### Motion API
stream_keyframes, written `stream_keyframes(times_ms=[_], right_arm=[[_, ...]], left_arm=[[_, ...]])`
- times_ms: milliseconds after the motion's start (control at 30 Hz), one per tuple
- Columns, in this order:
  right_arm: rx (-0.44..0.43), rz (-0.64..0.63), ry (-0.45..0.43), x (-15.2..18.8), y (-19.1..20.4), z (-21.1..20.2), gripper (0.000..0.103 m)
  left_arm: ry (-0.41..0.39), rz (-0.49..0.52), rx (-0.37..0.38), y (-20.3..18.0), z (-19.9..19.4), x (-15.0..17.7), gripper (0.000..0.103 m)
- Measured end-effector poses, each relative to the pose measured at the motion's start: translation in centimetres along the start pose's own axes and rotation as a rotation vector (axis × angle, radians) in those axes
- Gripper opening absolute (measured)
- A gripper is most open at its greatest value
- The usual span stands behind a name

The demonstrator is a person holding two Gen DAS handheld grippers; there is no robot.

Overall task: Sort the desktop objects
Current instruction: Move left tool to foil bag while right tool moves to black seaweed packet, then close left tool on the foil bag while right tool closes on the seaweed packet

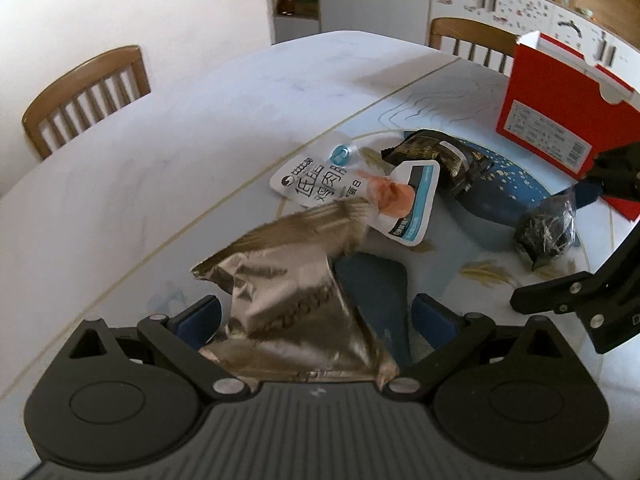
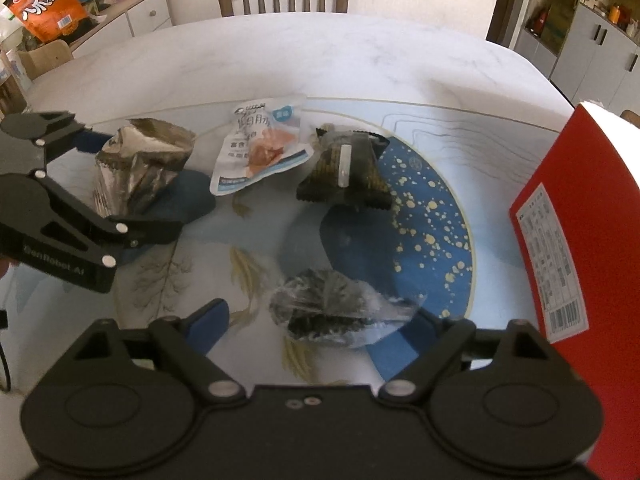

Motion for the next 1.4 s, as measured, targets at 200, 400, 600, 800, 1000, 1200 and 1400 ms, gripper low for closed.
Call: stream_keyframes(times_ms=[200,400,600,800,1000,1200,1400], right_arm=[[0.008,0.005,-0.005,-0.1,-0.1,0.0,0.087],[0.019,0.015,-0.014,-0.2,-0.2,-0.1,0.081],[0.03,0.031,-0.02,-0.2,-0.5,-0.4,0.067],[0.039,0.027,-0.021,-0.2,-0.7,-0.8,0.051],[0.048,0.032,-0.029,0.1,-0.9,-1.5,0.047],[0.042,0.033,-0.045,0.6,-0.9,-2.7,0.047],[0.029,0.04,-0.063,1.1,-1.0,-3.9,0.046]], left_arm=[[-0.001,-0.032,-0.003,0.0,-0.1,0.3,0.101],[-0.009,-0.041,-0.01,-0.2,-0.4,0.2,0.089],[-0.005,-0.062,-0.025,-0.2,-0.6,0.1,0.082],[-0.009,-0.091,-0.057,-0.2,-1.2,0.1,0.065],[-0.014,-0.115,-0.06,-0.1,-2.0,0.3,0.058],[-0.007,-0.127,-0.056,-0.9,-2.8,0.8,0.057],[0.006,-0.138,-0.055,-2.0,-3.7,1.6,0.056]])
Point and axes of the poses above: each gripper's, at about its wrist camera, not at the fingertips, and z roughly the way its jaws point, y to its left, x to its underside, the point moved 3 cm from there along z, roughly the way its jaws point, and after that the axes turned 3 degrees about -z, right-handed, at the moved point
